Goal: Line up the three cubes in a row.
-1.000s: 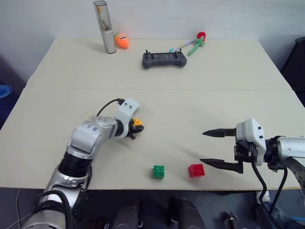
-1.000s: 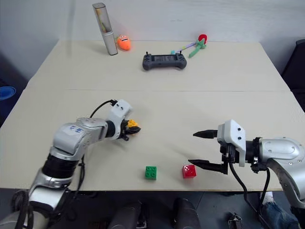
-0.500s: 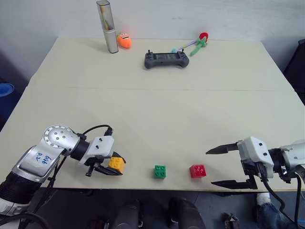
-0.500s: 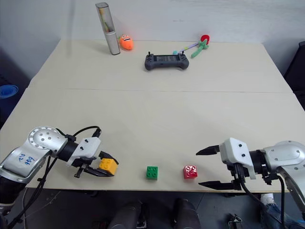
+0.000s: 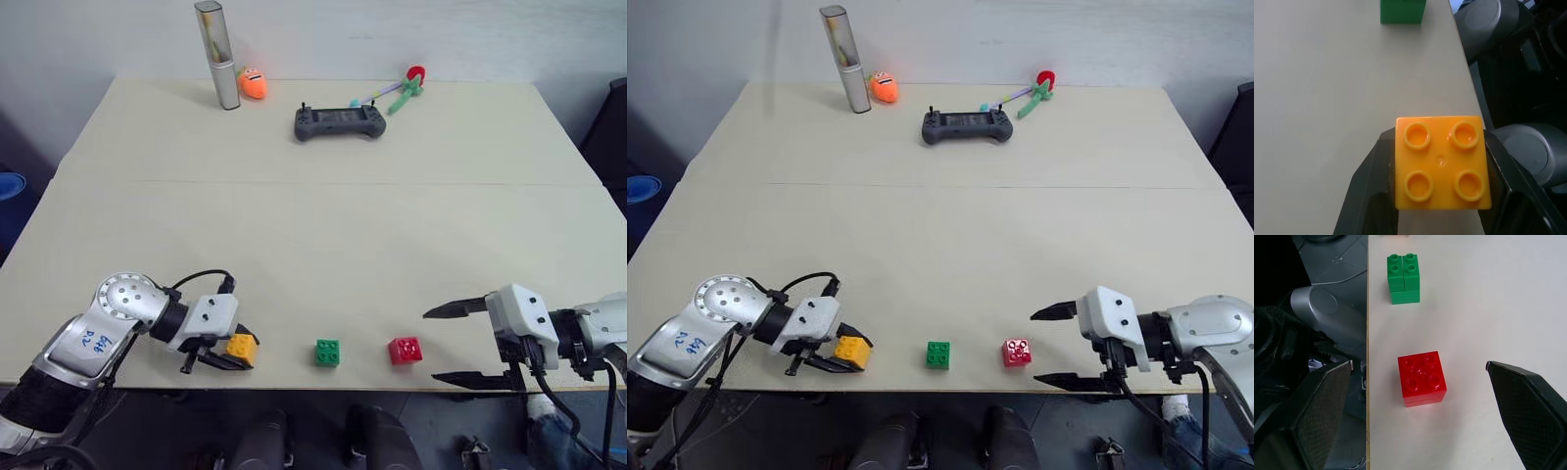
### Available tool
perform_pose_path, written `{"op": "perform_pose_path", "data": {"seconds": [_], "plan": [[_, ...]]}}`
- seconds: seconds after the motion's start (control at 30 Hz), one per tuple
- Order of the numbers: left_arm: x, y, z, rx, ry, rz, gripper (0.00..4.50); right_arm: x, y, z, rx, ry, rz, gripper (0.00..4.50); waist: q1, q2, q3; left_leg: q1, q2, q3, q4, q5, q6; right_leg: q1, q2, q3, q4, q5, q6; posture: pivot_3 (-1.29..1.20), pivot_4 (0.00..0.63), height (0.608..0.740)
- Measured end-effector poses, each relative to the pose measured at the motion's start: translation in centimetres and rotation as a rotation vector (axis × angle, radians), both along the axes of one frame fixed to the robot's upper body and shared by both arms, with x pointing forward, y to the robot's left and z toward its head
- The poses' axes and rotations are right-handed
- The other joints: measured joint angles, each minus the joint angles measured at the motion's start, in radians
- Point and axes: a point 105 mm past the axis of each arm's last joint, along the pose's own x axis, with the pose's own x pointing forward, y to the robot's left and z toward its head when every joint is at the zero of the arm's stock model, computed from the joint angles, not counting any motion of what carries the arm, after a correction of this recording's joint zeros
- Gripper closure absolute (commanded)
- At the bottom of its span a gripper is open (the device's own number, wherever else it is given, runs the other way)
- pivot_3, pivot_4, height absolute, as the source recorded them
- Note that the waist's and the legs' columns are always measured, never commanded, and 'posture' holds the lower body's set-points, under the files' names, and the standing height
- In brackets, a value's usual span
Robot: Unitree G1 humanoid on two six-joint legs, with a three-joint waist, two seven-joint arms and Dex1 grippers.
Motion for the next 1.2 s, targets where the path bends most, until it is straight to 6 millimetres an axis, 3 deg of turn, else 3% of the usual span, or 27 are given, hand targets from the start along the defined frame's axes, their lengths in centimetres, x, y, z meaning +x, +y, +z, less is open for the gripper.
{"op": "perform_pose_path", "data": {"seconds": [0.23, 0.3, 0.57, 0.7, 0.9, 1.07, 1.2], "plan": [[0.2, -0.4, -0.4, 0.011, -0.021, 0.001, 2.97, 0.0, 0.0, 0.0, -0.001, -0.002, -0.001, 0.00, 0.000, 0.000, 0.000, 0.000, 0.000, 0.000, 0.000, 0.000, 0.000, 0.000, 0.000, 0.000, 0.000, 0.000, 0.000, 0.00, 0.150, 0.740], [0.2, -0.5, -0.4, 0.014, -0.024, 0.002, 2.22, 0.1, 0.0, 0.0, -0.001, -0.004, -0.001, 0.00, 0.001, 0.000, 0.000, 0.000, 0.000, 0.000, 0.000, 0.000, 0.000, 0.001, 0.000, 0.000, 0.000, 0.000, 0.000, 0.00, 0.150, 0.740], [-0.3, -0.8, -0.5, 0.000, 0.002, -0.004, 0.02, 0.0, 0.0, 0.0, 0.000, -0.001, -0.001, 0.00, 0.001, 0.000, 0.000, 0.001, 0.000, 0.000, 0.000, 0.000, 0.000, 0.001, 0.000, 0.000, 0.000, 0.000, 0.000, 0.00, 0.150, 0.740], [-1.1, 0.5, -0.3, -0.035, 0.064, 0.055, 0.02, -0.4, -0.6, -0.3, -0.003, 0.026, -0.013, 0.00, -0.002, 0.000, 0.000, 0.001, 0.001, 0.000, 0.000, 0.000, 0.000, 0.000, 0.000, 0.000, 0.000, 0.000, 0.000, 0.00, 0.150, 0.740], [-1.4, 5.3, 4.5, -0.138, -0.023, 0.205, 0.02, -0.7, -3.4, 1.4, 0.019, 0.030, -0.061, 0.00, -0.005, 0.001, 0.000, 0.001, 0.001, 0.000, 0.000, -0.001, 0.000, 0.001, 0.000, 0.000, -0.001, 0.000, 0.000, 0.00, 0.150, 0.740], [-2.6, 9.2, 6.3, -0.103, 0.014, 0.307, 0.02, -1.1, -5.5, 2.4, 0.071, 0.071, -0.101, 0.00, -0.003, 0.001, 0.001, 0.001, 0.001, 0.000, -0.001, -0.002, -0.001, 0.001, 0.000, 0.000, -0.002, 0.000, -0.001, 0.00, 0.150, 0.740], [-3.5, 10.0, 6.9, -0.103, 0.032, 0.336, 0.02, -1.2, -6.4, 2.6, 0.088, 0.084, -0.121, 0.00, -0.006, 0.002, 0.001, 0.001, 0.001, 0.000, -0.002, -0.005, -0.004, 0.001, 0.000, 0.001, -0.003, 0.000, -0.001, 0.00, 0.150, 0.740]]}}
